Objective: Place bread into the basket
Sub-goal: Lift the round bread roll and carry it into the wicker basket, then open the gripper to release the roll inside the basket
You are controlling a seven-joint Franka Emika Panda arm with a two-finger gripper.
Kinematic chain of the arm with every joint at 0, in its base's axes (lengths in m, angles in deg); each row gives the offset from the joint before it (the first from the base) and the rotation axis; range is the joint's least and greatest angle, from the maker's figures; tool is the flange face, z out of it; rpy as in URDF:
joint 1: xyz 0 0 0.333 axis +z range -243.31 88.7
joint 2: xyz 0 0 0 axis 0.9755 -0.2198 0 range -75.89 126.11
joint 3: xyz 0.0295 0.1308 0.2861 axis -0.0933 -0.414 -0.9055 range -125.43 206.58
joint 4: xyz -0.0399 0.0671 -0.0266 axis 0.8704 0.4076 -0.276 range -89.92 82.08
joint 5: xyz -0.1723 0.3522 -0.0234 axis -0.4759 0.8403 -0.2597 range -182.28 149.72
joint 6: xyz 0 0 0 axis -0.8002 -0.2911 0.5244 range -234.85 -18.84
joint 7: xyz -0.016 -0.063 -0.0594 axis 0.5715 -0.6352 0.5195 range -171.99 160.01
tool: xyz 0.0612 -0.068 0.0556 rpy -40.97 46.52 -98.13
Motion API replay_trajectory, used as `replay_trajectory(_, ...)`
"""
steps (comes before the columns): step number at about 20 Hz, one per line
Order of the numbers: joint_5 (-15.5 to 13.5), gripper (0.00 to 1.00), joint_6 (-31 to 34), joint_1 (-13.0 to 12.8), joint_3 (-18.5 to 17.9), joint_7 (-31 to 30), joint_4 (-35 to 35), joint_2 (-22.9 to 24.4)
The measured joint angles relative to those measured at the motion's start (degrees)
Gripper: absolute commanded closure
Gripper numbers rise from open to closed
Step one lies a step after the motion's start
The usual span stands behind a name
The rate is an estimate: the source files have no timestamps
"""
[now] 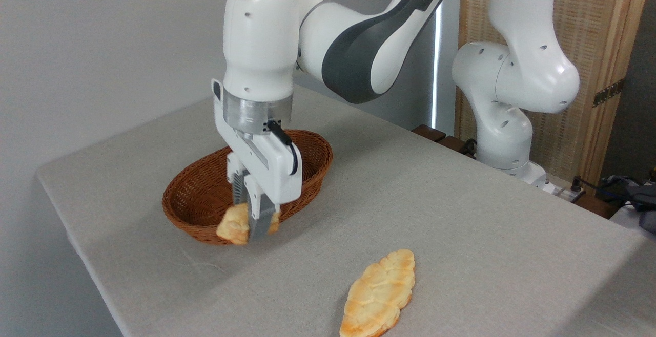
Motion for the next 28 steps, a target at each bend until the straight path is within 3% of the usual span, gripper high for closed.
replay_trajectory(3,-5.6,0.74,0.0,-0.6,0.4,-8.9,0.8,0.2)
replay_trajectory(8,-6.4,0.70,0.1,-8.0,1.0,-25.1,0.9,0.5)
replay_trajectory(10,-6.4,0.42,0.1,-10.8,1.1,-28.6,0.7,0.1)
replay_trajectory(11,-6.4,0.33,0.1,-11.6,1.1,-29.3,0.6,-0.4)
replay_trajectory(13,-6.4,0.15,0.1,-12.1,1.1,-30.1,0.6,-1.4)
replay_trajectory(14,-6.4,0.00,0.1,-12.1,1.0,-30.1,0.6,-1.8)
replay_trajectory(28,-6.6,0.00,0.1,-11.3,0.7,-31.2,0.6,-4.8)
